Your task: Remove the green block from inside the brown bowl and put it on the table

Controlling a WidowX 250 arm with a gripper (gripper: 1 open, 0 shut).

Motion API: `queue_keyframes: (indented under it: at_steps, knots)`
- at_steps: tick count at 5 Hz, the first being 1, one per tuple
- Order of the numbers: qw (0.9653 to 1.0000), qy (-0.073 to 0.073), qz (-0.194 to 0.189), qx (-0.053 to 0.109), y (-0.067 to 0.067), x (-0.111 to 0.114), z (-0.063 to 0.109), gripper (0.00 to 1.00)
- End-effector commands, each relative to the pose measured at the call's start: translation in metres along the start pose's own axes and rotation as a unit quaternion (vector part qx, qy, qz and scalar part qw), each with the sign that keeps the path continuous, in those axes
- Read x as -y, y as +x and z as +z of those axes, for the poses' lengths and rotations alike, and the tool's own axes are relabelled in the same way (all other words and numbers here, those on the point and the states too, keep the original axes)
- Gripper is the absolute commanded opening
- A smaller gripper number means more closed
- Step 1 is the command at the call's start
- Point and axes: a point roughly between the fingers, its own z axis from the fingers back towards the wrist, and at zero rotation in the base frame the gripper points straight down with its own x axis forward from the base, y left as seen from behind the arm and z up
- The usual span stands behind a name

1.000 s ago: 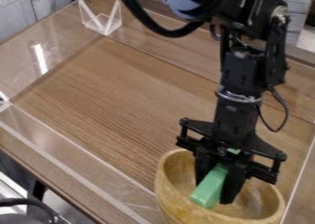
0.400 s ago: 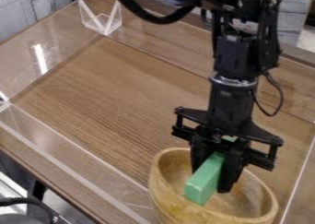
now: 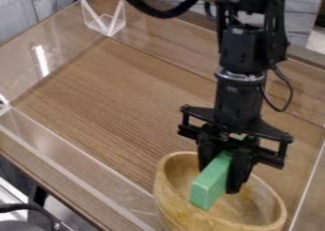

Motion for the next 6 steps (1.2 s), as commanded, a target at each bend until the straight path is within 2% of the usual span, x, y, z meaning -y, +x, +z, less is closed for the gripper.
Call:
queue_keyframes:
  at_steps: [1, 6]
  knots:
    - [0.9988, -0.018, -0.013, 0.043, 0.005, 0.004, 0.022, 0.0]
    - [0.9972, -0.037, -0.025, 0.059, 0.015, -0.001, 0.02, 0.0]
